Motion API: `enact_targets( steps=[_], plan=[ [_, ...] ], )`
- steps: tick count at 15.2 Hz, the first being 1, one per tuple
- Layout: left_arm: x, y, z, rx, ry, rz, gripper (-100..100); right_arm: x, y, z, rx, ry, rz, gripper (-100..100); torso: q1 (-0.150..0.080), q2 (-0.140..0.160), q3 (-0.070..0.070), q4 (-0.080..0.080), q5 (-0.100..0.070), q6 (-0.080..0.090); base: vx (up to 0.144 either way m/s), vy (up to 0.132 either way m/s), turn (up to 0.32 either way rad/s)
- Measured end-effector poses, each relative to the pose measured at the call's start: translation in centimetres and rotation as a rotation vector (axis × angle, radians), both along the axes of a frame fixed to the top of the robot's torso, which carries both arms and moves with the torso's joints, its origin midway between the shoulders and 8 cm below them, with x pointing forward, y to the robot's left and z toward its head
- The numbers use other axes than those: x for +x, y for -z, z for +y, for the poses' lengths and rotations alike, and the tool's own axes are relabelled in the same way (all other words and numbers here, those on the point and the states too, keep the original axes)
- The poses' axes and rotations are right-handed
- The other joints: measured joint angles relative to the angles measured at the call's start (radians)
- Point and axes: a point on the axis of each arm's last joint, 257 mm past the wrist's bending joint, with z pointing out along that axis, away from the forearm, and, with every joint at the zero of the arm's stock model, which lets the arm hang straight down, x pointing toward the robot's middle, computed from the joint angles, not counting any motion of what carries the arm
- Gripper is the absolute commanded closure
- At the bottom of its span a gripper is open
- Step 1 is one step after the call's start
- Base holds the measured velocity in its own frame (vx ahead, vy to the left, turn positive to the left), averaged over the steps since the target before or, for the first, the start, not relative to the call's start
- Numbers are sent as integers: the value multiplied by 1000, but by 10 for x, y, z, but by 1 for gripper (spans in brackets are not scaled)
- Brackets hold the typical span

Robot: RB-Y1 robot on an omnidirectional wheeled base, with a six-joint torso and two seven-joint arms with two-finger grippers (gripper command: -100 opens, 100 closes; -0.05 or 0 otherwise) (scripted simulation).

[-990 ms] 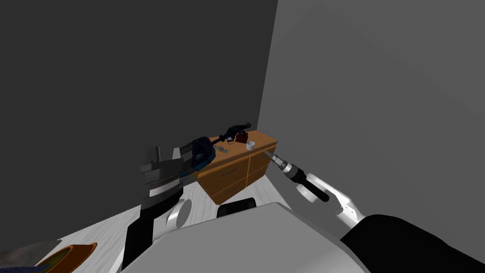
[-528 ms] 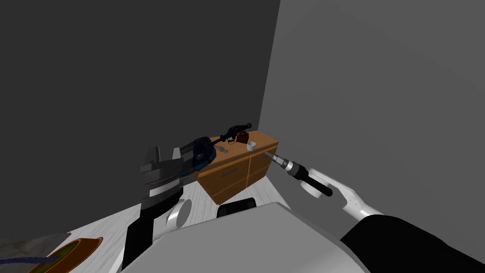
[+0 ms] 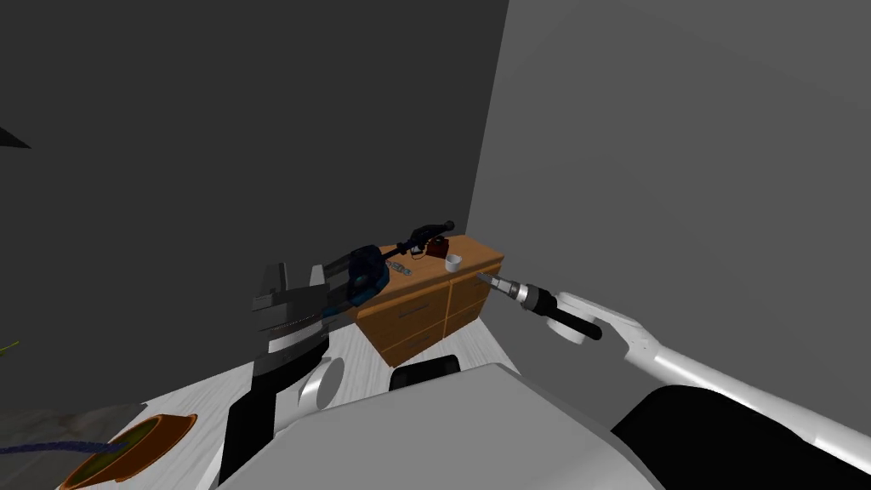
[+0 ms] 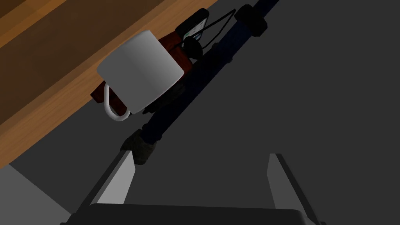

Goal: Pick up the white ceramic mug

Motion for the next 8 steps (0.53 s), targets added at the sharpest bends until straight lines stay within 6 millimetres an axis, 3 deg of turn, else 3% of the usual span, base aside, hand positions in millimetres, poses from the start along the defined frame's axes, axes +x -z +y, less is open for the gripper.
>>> enact_targets(
  steps=[8],
  plan=[
    [0, 0, 0, 0, 0, 0, 0, 5, 3, -9, -122, -59, 62, -100, 0, 0, 0, 0, 0, 0, 12, -12, 49]
  ],
)
